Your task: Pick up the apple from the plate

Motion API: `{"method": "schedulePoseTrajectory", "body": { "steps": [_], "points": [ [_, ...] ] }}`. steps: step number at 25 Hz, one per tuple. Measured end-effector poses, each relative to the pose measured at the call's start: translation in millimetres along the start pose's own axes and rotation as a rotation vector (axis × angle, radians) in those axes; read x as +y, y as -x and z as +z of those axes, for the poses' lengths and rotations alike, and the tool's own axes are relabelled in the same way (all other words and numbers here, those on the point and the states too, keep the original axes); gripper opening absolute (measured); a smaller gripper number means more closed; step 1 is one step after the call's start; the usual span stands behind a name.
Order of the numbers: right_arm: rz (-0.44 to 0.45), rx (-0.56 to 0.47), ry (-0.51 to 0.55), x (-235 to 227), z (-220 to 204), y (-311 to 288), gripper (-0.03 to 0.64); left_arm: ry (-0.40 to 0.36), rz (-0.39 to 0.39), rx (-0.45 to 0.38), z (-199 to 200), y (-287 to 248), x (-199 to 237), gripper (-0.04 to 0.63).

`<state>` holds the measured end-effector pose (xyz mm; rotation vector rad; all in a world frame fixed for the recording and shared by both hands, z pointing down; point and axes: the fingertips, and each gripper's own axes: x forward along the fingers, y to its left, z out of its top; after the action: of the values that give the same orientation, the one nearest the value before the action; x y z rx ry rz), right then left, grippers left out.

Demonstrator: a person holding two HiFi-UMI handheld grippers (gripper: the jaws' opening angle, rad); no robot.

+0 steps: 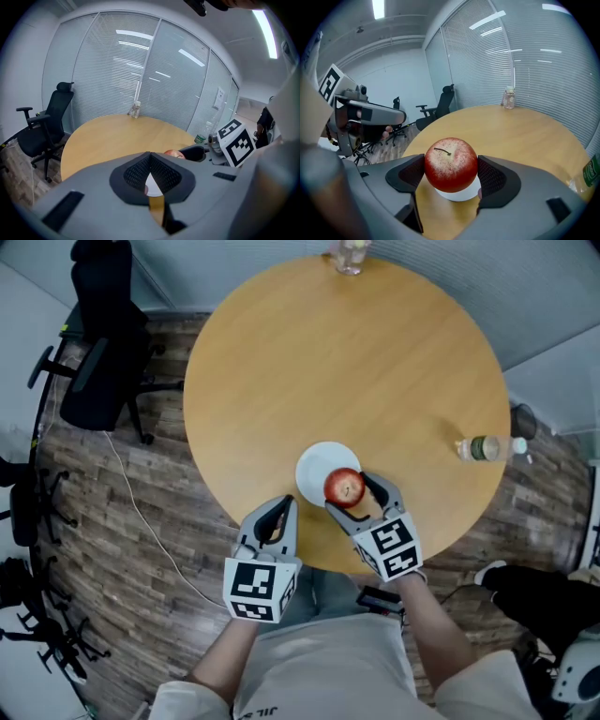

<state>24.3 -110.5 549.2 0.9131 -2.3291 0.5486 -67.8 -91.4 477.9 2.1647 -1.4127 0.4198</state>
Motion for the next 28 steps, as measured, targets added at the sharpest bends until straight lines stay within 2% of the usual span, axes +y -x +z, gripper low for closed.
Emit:
{"method": "schedulePoseTrajectory", "body": {
  "steps": [28],
  "points": [
    [-0.044,-0.168,-0.038,25.0,35.1,96.5,0.365,-0.09,-0.039,-0.072,18.8,55.9,-36.8,0.002]
  ]
}}
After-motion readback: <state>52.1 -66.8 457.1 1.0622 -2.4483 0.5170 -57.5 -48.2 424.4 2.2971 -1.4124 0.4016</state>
